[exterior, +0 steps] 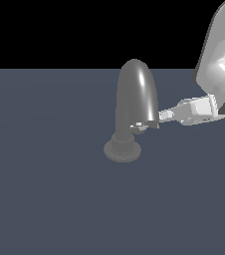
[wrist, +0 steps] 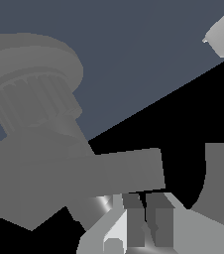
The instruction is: Turn on the faucet by rotating a designated handle.
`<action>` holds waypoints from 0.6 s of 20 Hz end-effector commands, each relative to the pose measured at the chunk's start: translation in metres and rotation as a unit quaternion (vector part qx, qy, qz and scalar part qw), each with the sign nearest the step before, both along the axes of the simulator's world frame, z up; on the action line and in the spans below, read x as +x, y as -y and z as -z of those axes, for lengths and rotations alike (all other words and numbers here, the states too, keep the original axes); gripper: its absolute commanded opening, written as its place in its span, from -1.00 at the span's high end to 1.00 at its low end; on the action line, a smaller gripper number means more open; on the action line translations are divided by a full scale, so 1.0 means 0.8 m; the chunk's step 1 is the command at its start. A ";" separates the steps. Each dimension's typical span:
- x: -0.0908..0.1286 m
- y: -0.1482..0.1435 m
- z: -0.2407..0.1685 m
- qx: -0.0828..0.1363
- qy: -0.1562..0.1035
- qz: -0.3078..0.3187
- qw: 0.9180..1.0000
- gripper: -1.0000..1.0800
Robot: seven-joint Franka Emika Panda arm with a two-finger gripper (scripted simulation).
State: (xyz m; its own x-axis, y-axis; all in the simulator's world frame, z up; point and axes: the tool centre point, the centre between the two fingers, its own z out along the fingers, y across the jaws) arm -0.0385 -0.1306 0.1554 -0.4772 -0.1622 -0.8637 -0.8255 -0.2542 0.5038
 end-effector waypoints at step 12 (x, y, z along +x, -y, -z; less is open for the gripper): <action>-0.019 0.006 0.088 0.001 -0.015 0.002 1.000 1.00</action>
State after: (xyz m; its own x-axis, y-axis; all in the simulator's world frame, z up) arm -0.0366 -0.1303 0.1287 -0.4452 -0.1608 -0.8809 -0.8380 -0.2720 0.4731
